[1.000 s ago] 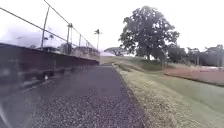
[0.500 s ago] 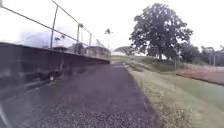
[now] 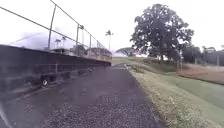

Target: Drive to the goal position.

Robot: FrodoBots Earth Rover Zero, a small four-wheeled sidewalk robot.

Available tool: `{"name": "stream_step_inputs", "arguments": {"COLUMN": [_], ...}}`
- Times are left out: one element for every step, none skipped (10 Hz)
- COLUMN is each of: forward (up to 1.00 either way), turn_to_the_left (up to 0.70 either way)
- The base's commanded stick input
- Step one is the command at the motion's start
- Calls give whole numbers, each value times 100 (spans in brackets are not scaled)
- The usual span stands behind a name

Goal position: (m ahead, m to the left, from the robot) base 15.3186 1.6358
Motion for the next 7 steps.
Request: {"name": "stream_step_inputs", "arguments": {"forward": [70,70,70,70,70,70,70], "turn_to_the_left": [0,0,0,0,0,0,0]}}
